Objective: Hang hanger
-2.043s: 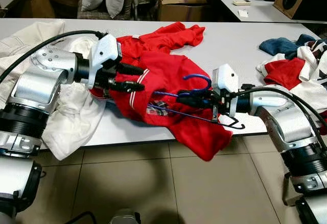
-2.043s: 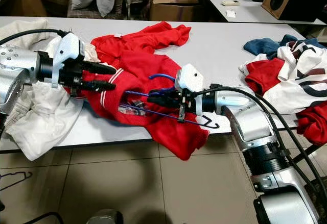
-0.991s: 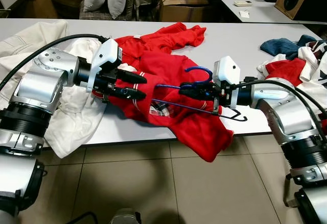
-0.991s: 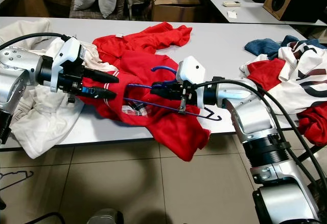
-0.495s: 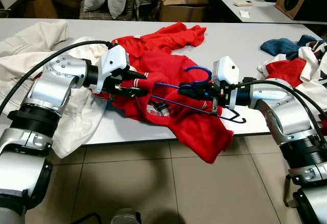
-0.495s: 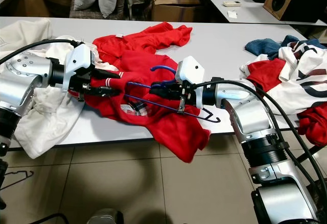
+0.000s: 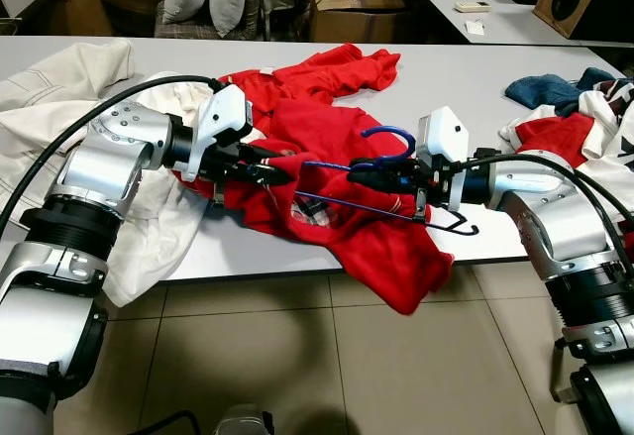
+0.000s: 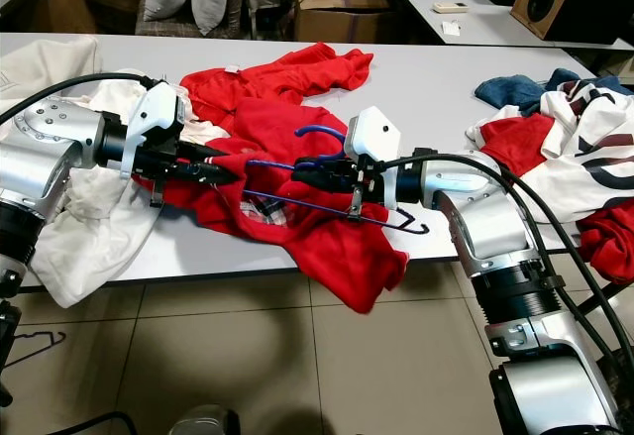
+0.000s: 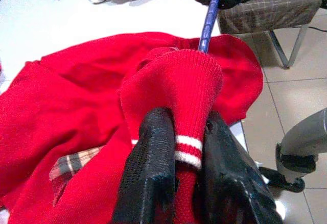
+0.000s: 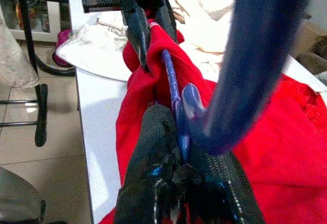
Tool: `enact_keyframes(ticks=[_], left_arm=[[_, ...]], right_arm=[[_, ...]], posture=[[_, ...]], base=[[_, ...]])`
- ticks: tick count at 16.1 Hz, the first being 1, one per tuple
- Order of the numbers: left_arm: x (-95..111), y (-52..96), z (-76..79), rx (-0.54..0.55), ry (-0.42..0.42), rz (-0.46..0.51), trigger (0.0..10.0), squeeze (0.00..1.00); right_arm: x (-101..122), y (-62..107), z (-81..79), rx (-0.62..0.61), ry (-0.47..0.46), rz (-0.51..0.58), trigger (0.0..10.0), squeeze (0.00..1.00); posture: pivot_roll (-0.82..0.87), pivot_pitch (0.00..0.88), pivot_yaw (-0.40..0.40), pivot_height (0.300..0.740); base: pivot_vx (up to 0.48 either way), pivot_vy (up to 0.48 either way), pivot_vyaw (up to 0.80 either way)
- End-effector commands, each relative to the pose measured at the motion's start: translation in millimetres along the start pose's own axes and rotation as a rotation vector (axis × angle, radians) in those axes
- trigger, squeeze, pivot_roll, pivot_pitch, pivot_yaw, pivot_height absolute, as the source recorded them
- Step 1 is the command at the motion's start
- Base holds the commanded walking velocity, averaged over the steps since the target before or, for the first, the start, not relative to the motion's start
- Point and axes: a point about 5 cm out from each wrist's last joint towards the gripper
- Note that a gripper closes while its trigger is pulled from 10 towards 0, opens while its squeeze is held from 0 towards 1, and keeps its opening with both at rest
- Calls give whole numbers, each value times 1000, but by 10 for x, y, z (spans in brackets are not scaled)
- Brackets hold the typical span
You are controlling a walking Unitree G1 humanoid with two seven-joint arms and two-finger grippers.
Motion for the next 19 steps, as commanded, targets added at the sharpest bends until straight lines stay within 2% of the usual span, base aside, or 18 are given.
enact_keyframes(ticks=[1, 2, 4, 5, 6, 8, 9, 11, 13, 14, 15, 16, 19], left_arm=[[48, -28, -7, -16, -16, 13, 0, 0], [32, -28, -7, -7, -10, 12, 0, 0], [-24, -21, -18, 38, 9, 11, 0, 0], [-99, 3, -23, 89, 34, 10, 0, 0], [-122, 13, -22, 102, 42, 9, 0, 0], [-220, 86, -4, 174, 69, 6, 0, 0], [-249, 103, -1, 198, 74, -1, 0, 0], [-331, 133, 19, 253, 91, -4, 0, 0], [-394, 154, 39, 296, 107, -11, 0, 0], [-420, 172, 35, 349, 120, -7, 0, 0], [-427, 179, 31, 370, 124, -4, 0, 0], [-389, 183, 33, 400, 154, 58, 0, 0], [-348, 187, 59, 423, 149, 90, 0, 0]], right_arm=[[115, 70, 38, -9, 19, 31, 10000, 0], [114, 85, 48, -13, -4, 34, 10000, 1000], [120, 138, 68, -27, -16, 32, 10000, 1000], [149, 248, 89, -48, -12, 33, 10000, 1000], [160, 286, 94, -56, -10, 34, 10000, 1000], [249, 584, 95, -101, -20, 69, 10000, 1000], [279, 657, 77, -105, -31, 89, 10000, 1000], [381, 841, 37, -158, -49, 184, 10000, 1000], [455, 919, -25, -192, -86, 271, 10000, 1000], [414, 856, -137, -172, -126, 267, 10000, 1000], [383, 821, -179, -165, -142, 256, 10000, 1000], [140, 623, -297, -172, -210, 157, 10000, 1000], [-283, 303, -366, -274, -313, -21, 10000, 1000]], posture=[[87, 0, -18, 740], [85, 0, -17, 740], [86, 0, -16, 740], [84, 0, -15, 740], [84, 0, -16, 740], [78, 0, -10, 740], [75, 0, -9, 740], [69, 0, -4, 740], [62, 0, -1, 740], [57, 0, 0, 740], [57, 0, 0, 740], [53, 0, -1, 740], [57, 0, -8, 740]], base=[[0, 0, 0], [0, 0, 0], [0, 0, 0], [0, 0, 0], [0, 0, 0], [0, 0, 0], [0, 0, 0], [0, 0, 0], [0, 0, 0], [0, 0, 0], [0, 0, 0], [0, 0, 0], [0, 0, 0]])
Point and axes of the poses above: a point about 5 cm out from each wrist's last joint towards the gripper, its own y axis pointing back from the gripper into the wrist, its own x axis along the axis of the wrist's last joint, z = x × y, and after that the axes turned 8 degrees about -y, right-handed
